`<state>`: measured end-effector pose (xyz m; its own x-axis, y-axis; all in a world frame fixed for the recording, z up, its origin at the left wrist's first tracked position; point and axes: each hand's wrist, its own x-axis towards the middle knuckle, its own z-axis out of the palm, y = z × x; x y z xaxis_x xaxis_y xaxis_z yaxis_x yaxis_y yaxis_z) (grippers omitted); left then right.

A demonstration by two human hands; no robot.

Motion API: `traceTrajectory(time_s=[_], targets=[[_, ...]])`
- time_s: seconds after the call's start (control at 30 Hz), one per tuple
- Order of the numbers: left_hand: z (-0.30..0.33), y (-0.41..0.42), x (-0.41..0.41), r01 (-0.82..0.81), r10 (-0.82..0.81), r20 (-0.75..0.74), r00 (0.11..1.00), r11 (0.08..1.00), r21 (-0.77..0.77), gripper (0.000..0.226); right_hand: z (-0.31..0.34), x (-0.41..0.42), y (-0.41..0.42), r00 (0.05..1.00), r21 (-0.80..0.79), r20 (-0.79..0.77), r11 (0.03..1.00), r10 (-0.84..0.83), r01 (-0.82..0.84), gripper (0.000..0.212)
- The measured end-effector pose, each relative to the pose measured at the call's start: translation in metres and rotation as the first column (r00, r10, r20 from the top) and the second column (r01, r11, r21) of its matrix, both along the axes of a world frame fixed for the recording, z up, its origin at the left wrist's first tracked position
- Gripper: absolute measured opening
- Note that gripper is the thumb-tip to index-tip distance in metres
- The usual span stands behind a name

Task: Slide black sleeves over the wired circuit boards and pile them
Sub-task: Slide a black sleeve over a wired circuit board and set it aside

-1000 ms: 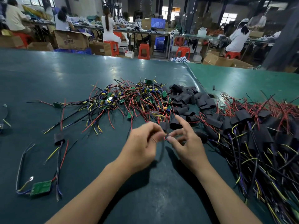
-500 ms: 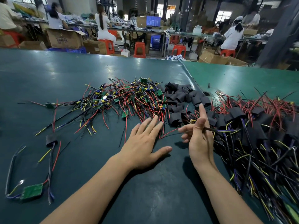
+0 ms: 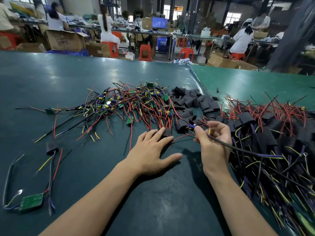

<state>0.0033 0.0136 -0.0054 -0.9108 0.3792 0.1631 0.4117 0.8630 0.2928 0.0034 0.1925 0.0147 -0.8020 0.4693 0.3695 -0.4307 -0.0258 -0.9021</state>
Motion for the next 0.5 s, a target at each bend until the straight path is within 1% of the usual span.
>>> traceTrajectory(time_s=[0.07, 0.17, 0.23, 0.27, 0.3, 0.33, 0.37, 0.43, 0.5], targets=[[0.0, 0.0, -0.001, -0.028, 0.027, 0.01, 1.0, 0.998, 0.05, 0.075, -0.002, 0.0, -0.002, 0.997, -0.021, 0.011, 0.997, 0.075, -0.074, 0.033], [0.004, -0.001, -0.002, -0.048, 0.049, 0.002, 0.999, 0.964, 0.262, 0.057, -0.002, 0.0, -0.002, 0.992, -0.057, 0.04, 0.991, 0.122, -0.12, 0.027], [0.007, -0.002, 0.0, -0.049, 0.094, -0.083, 0.992, 0.9, 0.433, 0.035, 0.0, -0.001, 0.0, 0.989, -0.121, 0.033, 0.983, 0.141, -0.136, 0.026], [0.009, -0.003, 0.002, -0.05, 0.129, -0.13, 0.983, 0.871, 0.488, 0.029, 0.0, -0.001, 0.002, 0.988, -0.153, 0.028, 0.977, 0.152, -0.146, 0.025], [0.009, -0.005, 0.004, -0.054, 0.159, -0.167, 0.973, 0.86, 0.507, 0.03, 0.001, -0.001, 0.003, 0.984, -0.181, 0.027, 0.969, 0.173, -0.166, 0.024], [0.01, -0.007, 0.005, -0.06, 0.168, -0.178, 0.97, 0.869, 0.491, 0.035, 0.001, -0.001, 0.003, 0.979, -0.204, 0.028, 0.96, 0.202, -0.192, 0.024], [0.011, -0.011, 0.007, -0.062, 0.153, -0.167, 0.974, 0.889, 0.454, 0.039, 0.001, -0.001, 0.003, 0.971, -0.222, 0.029, 0.949, 0.236, -0.224, 0.024], [0.011, -0.017, 0.008, -0.036, 0.082, -0.097, 0.992, 0.916, 0.4, 0.044, 0.002, 0.0, 0.001, 0.953, -0.254, 0.036, 0.925, 0.302, -0.284, 0.025], [0.009, -0.021, 0.008, -0.011, 0.049, -0.08, 0.996, 0.905, 0.426, 0.043, 0.002, 0.0, -0.001, 0.939, -0.298, 0.04, 0.901, 0.341, -0.314, 0.028]])
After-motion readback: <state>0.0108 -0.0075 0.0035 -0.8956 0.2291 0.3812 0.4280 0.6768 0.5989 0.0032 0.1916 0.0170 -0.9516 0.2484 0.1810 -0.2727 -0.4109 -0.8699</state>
